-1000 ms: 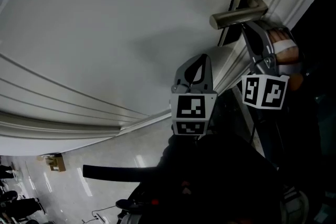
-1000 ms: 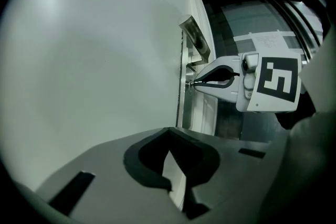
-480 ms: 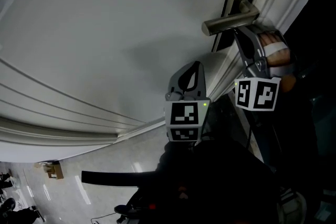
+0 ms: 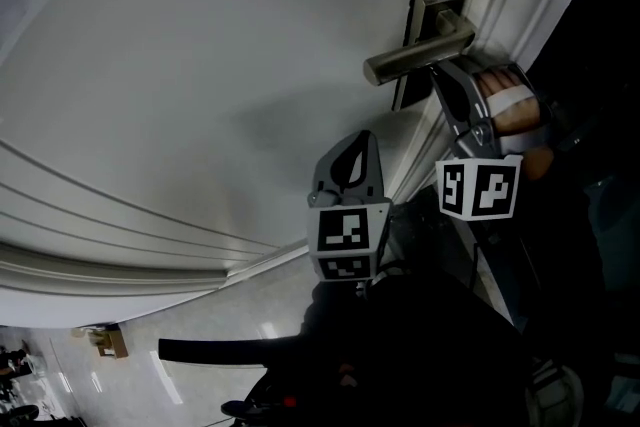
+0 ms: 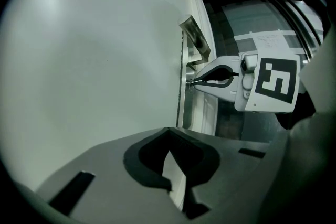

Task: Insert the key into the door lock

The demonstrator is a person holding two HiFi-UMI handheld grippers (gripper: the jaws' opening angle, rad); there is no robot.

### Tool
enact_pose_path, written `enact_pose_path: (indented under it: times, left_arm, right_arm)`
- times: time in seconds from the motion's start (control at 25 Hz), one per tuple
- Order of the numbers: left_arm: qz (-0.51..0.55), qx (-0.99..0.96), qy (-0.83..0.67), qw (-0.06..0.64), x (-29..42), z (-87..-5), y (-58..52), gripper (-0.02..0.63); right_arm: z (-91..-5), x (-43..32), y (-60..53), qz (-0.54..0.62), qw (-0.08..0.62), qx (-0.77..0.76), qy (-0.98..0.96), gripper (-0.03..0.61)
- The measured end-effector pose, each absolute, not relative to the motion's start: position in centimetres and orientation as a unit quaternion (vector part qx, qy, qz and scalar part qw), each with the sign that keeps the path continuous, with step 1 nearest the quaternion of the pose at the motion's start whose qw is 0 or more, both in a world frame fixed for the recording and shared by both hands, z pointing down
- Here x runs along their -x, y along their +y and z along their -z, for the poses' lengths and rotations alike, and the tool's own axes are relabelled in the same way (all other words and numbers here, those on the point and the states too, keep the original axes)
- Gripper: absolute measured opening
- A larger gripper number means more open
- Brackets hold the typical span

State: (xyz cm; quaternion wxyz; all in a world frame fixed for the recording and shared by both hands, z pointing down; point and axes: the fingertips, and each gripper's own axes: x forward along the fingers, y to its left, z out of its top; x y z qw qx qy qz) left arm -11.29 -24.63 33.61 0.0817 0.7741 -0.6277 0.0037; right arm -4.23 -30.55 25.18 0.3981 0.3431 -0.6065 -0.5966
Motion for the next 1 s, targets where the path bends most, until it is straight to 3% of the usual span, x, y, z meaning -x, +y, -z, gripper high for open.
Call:
enact_pose_path:
  times: [0.68, 0.84, 1.0]
  left_arm:
    - [-0.005, -0.772, -0.631, 0.077, 11.2, -33.2, -24.5, 0.002]
    - [-0.013, -0.768, -0.635, 0.075, 11.3, -33.6, -24.7, 0.0]
    - [-0.018, -0.765, -0.639, 0.081, 11.4, -34.1, -24.7, 0.002]
  right_arm:
    - [-24.8, 2.6, -28.9, 0.563, 0.361, -0.36, -0.65, 0.018]
    - [-24.8, 1.1, -28.3, 0.497, 0.312, -0.398, -0.705, 0.015]
    - [-24.8, 0.2, -27.8, 0.374, 0.22, -0.436, -0.788, 0.005]
